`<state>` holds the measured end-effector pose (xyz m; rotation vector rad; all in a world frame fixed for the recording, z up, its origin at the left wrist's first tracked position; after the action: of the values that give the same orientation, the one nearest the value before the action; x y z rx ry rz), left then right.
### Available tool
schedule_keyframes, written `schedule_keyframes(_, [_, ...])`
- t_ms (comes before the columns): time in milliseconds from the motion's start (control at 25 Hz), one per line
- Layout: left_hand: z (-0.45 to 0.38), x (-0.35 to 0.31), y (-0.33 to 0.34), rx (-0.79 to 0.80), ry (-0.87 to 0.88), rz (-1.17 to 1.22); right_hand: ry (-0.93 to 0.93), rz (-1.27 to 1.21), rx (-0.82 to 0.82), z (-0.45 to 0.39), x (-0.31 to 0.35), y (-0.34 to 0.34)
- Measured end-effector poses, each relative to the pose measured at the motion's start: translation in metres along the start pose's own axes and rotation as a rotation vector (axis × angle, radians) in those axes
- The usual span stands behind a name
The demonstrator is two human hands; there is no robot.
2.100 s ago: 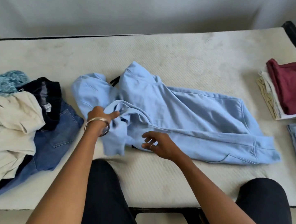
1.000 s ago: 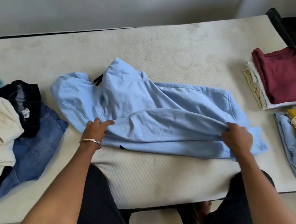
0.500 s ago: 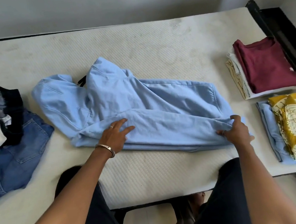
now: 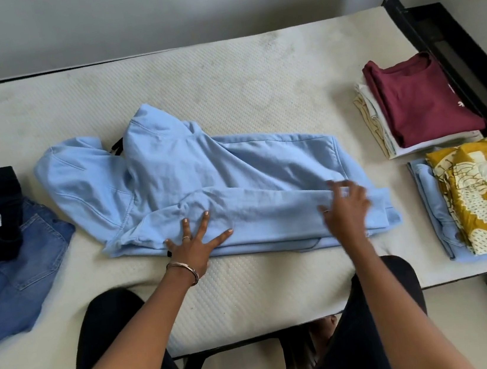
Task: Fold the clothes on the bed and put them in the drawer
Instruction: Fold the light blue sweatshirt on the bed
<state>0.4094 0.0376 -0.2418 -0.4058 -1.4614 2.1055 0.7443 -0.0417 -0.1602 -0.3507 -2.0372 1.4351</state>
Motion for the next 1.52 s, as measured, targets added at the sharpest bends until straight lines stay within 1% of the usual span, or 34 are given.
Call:
schedule_keyframes(40, [0.002, 0.0, 0.002, -0.052, 0.003, -0.041, -0.185, -0.086, 0.182, 0.022, 0.035, 0.03])
schedule_keyframes(80, [0.002, -0.004, -0.003, -0.14, 0.021, -0.067, -0.333, -0.082, 0.37, 0.053, 0.061, 0.058])
schedule_keyframes(120, [0.001, -0.01, -0.009, -0.183, 0.049, -0.068, -0.449, -0.011, 0.471, 0.08, 0.076, 0.078])
schedule_keyframes(160, [0.0, -0.015, -0.014, -0.246, 0.105, -0.069, -0.51, 0.063, 0.49, 0.095, 0.083, 0.088])
schedule_keyframes(240, [-0.001, -0.015, -0.025, -0.328, 0.135, -0.041, -0.505, 0.136, 0.446, 0.1, 0.088, 0.087])
schedule_keyframes(280, [0.001, -0.016, -0.034, -0.399, 0.145, -0.028, -0.529, 0.148, 0.369, 0.098, 0.09, 0.079])
schedule_keyframes(320, [0.003, -0.019, -0.043, -0.437, 0.17, -0.008, -0.565, 0.133, 0.303, 0.098, 0.092, 0.07])
schedule_keyframes(400, [0.006, -0.025, -0.045, -0.399, 0.226, 0.03, -0.63, 0.074, 0.298, 0.105, 0.092, 0.066])
schedule_keyframes(440, [0.006, -0.023, -0.033, -0.29, 0.205, 0.068, -0.623, 0.018, 0.343, 0.109, 0.09, 0.069])
schedule_keyframes(520, [0.004, -0.011, -0.011, -0.142, 0.136, 0.164, -0.513, -0.116, 0.498, 0.104, 0.081, 0.073])
schedule_keyframes(560, [-0.002, -0.002, -0.005, -0.06, 0.091, 0.265, -0.413, -0.209, 0.6, 0.092, 0.078, 0.078])
schedule_keyframes(600, [-0.005, 0.004, -0.009, -0.037, 0.05, 0.409, -0.305, -0.334, 0.631, 0.076, 0.077, 0.074])
schedule_keyframes(640, [-0.01, 0.008, -0.022, -0.067, 0.014, 0.564, -0.211, -0.441, 0.567, 0.053, 0.077, 0.063])
schedule_keyframes(680, [-0.022, 0.017, -0.038, -0.164, -0.028, 0.683, -0.133, -0.486, 0.437, 0.023, 0.075, 0.051])
schedule_keyframes(720, [-0.038, 0.029, -0.058, -0.326, -0.061, 0.739, -0.075, -0.476, 0.28, -0.008, 0.068, 0.043])
schedule_keyframes(760, [-0.055, 0.041, -0.08, -0.492, -0.082, 0.718, -0.022, -0.431, 0.133, -0.038, 0.06, 0.035])
schedule_keyframes(800, [-0.072, 0.05, -0.099, -0.611, -0.091, 0.675, 0.02, -0.38, 0.019, -0.063, 0.052, 0.031])
schedule_keyframes(840, [-0.091, 0.056, -0.115, -0.666, -0.099, 0.626, 0.052, -0.326, -0.045, -0.089, 0.046, 0.03])
schedule_keyframes(880, [-0.116, 0.062, -0.123, -0.647, -0.105, 0.579, 0.062, -0.257, -0.044, -0.114, 0.038, 0.038])
schedule_keyframes(920, [-0.14, 0.065, -0.125, -0.558, -0.105, 0.529, 0.033, -0.175, 0.033, -0.134, 0.035, 0.05])
schedule_keyframes(1000, [-0.18, 0.061, -0.117, -0.351, -0.037, 0.415, -0.081, 0.067, 0.296, -0.156, 0.028, 0.085])
schedule_keyframes(1040, [-0.194, 0.056, -0.111, -0.287, 0.026, 0.322, -0.126, 0.159, 0.398, -0.163, 0.022, 0.098])
schedule_keyframes(1080, [-0.202, 0.047, -0.106, -0.252, 0.077, 0.223, -0.149, 0.19, 0.42, -0.17, 0.019, 0.098])
schedule_keyframes(1120, [-0.205, 0.039, -0.098, -0.238, 0.109, 0.142, -0.134, 0.13, 0.378, -0.179, 0.016, 0.09])
schedule_keyframes(1160, [-0.206, 0.033, -0.092, -0.237, 0.102, 0.09, -0.092, 0.003, 0.303, -0.191, 0.012, 0.076])
schedule_keyframes(1200, [-0.209, 0.033, -0.088, -0.242, 0.058, 0.061, -0.039, -0.131, 0.228, -0.203, 0.004, 0.061])
schedule_keyframes(1240, [-0.21, 0.034, -0.088, -0.253, 0.012, 0.036, -0.001, -0.189, 0.165, -0.212, -0.006, 0.046])
schedule_keyframes(1280, [-0.212, 0.037, -0.09, -0.263, -0.029, 0.022, -0.026, -0.133, 0.102, -0.22, -0.014, 0.033])
schedule_keyframes(1320, [-0.212, 0.04, -0.095, -0.272, -0.061, 0.021, -0.04, 0.017, 0.075, -0.225, -0.024, 0.027])
schedule_keyframes(1400, [-0.219, 0.049, -0.099, -0.239, -0.09, 0.035, -0.041, 0.334, 0.091, -0.229, -0.04, 0.039])
schedule_keyframes(1480, [-0.236, 0.062, -0.106, -0.217, -0.101, 0.158, -0.04, 0.455, 0.094, -0.226, -0.034, 0.062])
schedule_keyframes(1520, [-0.245, 0.067, -0.115, -0.241, -0.089, 0.174, -0.056, 0.42, 0.076, -0.222, -0.024, 0.071])
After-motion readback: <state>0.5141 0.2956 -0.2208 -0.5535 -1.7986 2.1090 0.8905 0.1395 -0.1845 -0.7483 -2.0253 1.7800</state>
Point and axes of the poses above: each hand's wrist, its own z-axis away from the middle knuckle, its own y-axis out of the palm, x = y × z, the point moved 10 cm from there along -z, towards the middle knuckle, and after that the axes turned 15 degrees about -x, right-handed, at the moved point
